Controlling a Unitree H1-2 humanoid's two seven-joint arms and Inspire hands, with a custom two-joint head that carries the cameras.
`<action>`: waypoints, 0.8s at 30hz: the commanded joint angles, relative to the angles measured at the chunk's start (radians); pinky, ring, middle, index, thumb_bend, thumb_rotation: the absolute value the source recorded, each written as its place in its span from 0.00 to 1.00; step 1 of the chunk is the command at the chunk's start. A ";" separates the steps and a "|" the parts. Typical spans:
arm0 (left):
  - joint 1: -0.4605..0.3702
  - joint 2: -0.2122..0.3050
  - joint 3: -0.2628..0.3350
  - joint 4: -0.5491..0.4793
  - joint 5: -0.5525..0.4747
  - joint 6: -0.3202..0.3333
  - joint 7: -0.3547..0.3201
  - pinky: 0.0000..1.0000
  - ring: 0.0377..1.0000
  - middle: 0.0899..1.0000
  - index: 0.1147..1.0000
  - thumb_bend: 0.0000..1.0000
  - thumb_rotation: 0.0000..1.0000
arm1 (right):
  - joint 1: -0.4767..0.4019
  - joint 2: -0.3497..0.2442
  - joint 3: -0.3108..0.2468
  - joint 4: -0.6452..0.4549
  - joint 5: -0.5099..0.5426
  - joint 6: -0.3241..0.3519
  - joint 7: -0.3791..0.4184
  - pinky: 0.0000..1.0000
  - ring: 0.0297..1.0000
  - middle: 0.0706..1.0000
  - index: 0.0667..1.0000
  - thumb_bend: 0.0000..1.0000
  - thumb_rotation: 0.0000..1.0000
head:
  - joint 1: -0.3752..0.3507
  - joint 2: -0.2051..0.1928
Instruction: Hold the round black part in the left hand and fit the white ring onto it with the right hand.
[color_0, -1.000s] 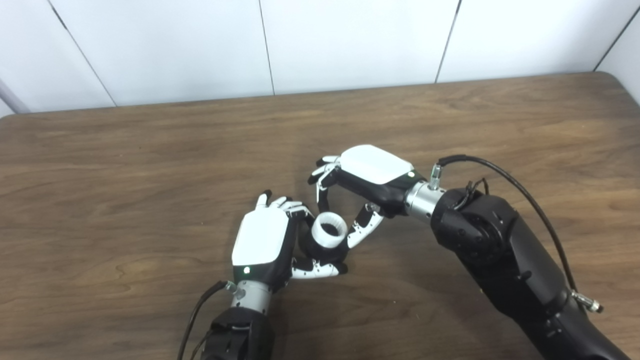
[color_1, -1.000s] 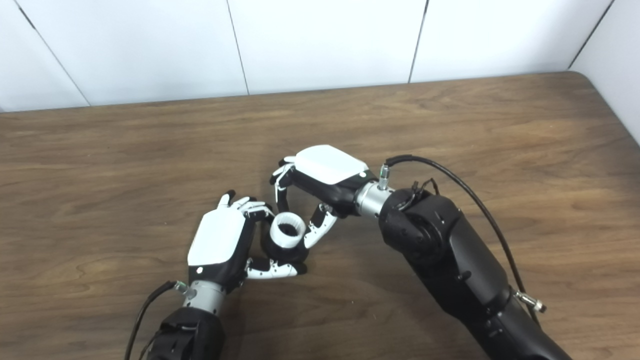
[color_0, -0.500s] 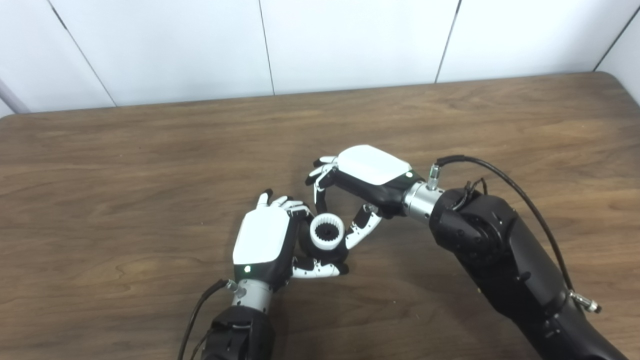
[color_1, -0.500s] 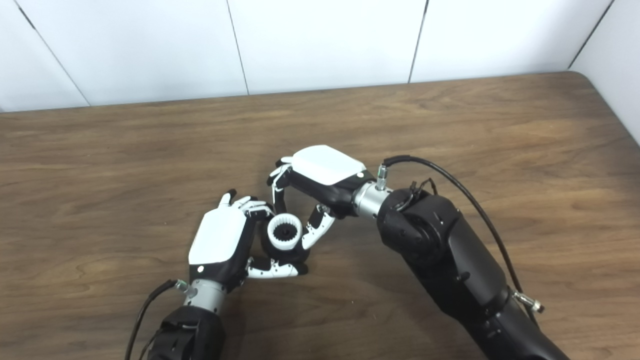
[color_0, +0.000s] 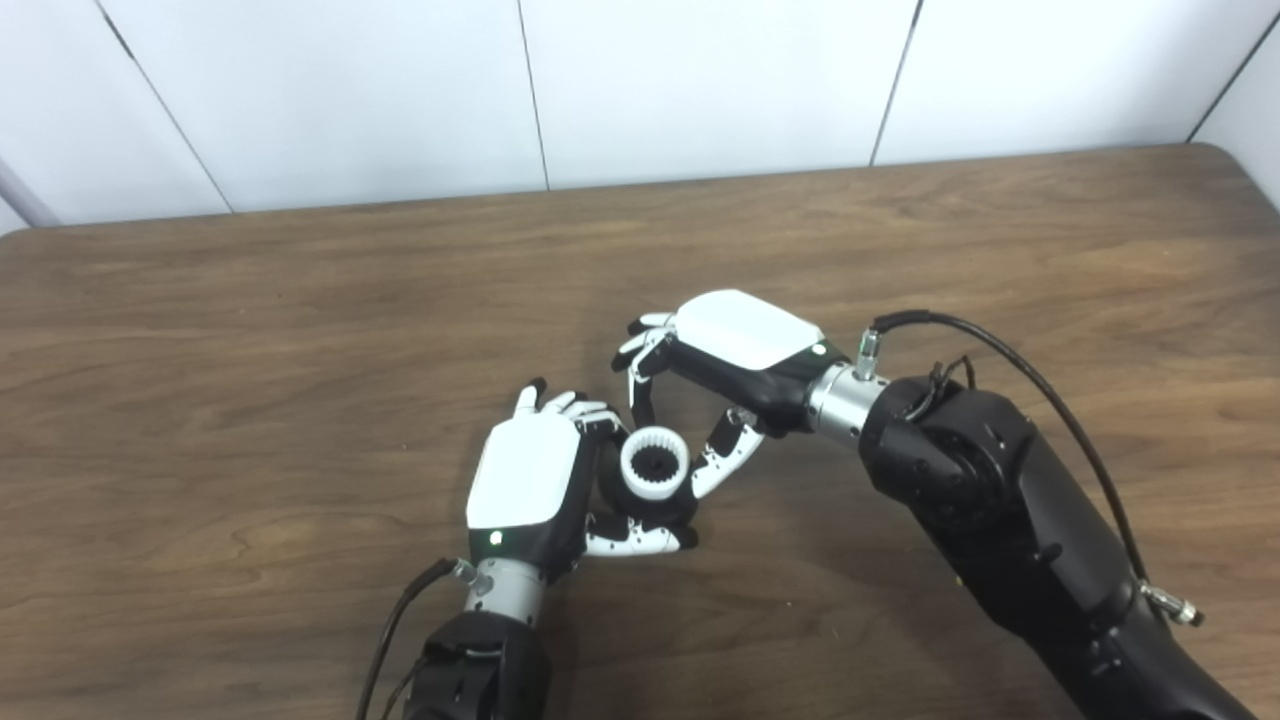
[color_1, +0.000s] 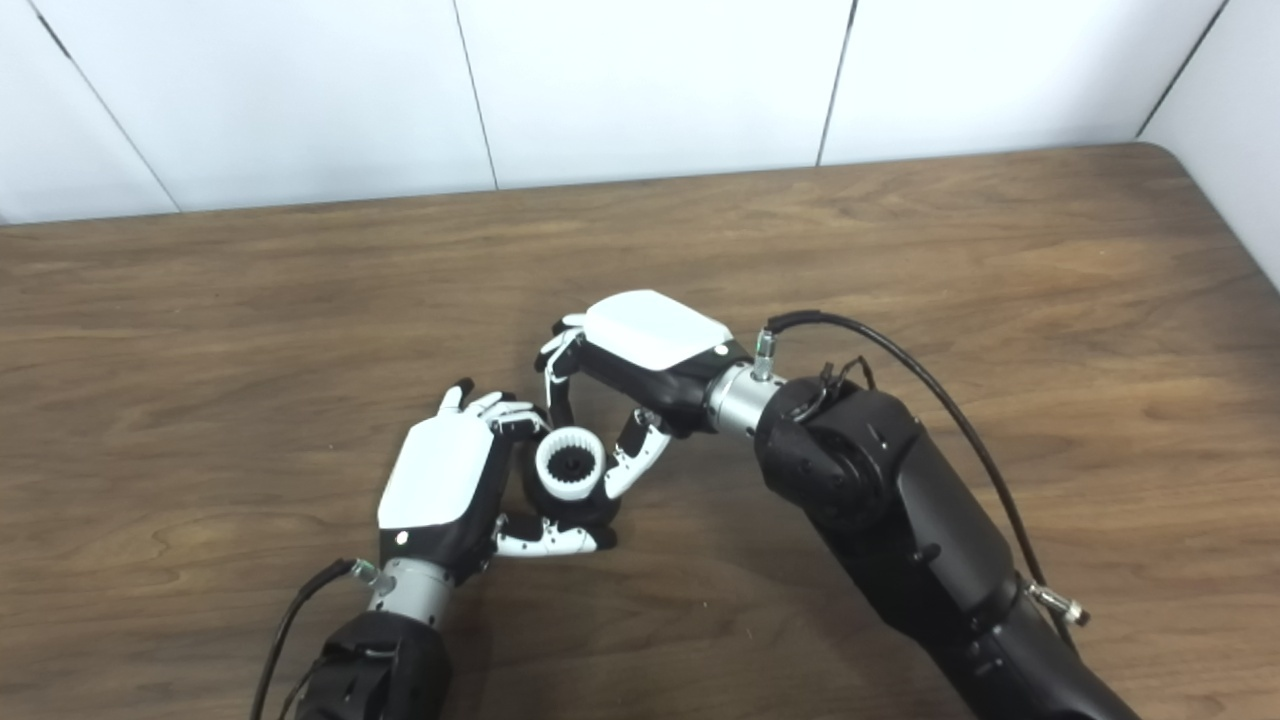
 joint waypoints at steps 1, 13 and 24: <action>0.019 -0.002 -0.023 0.031 -0.011 0.002 -0.072 1.00 0.87 0.73 0.41 0.52 0.06 | -0.025 -0.002 -0.015 -0.019 -0.002 -0.014 -0.023 0.88 0.92 0.81 0.45 0.52 0.14 | 0.002 0.001; 0.017 -0.003 -0.022 0.035 -0.011 -0.003 -0.063 1.00 0.87 0.73 0.41 0.52 0.06 | -0.016 0.002 -0.012 -0.011 -0.003 -0.020 -0.034 0.88 0.92 0.81 0.45 0.52 0.14 | 0.003 0.003; 0.014 -0.006 -0.022 0.033 -0.011 0.001 -0.070 1.00 0.87 0.73 0.41 0.52 0.05 | -0.009 0.001 -0.011 0.002 -0.004 -0.021 -0.037 0.88 0.92 0.81 0.45 0.52 0.14 | 0.003 0.003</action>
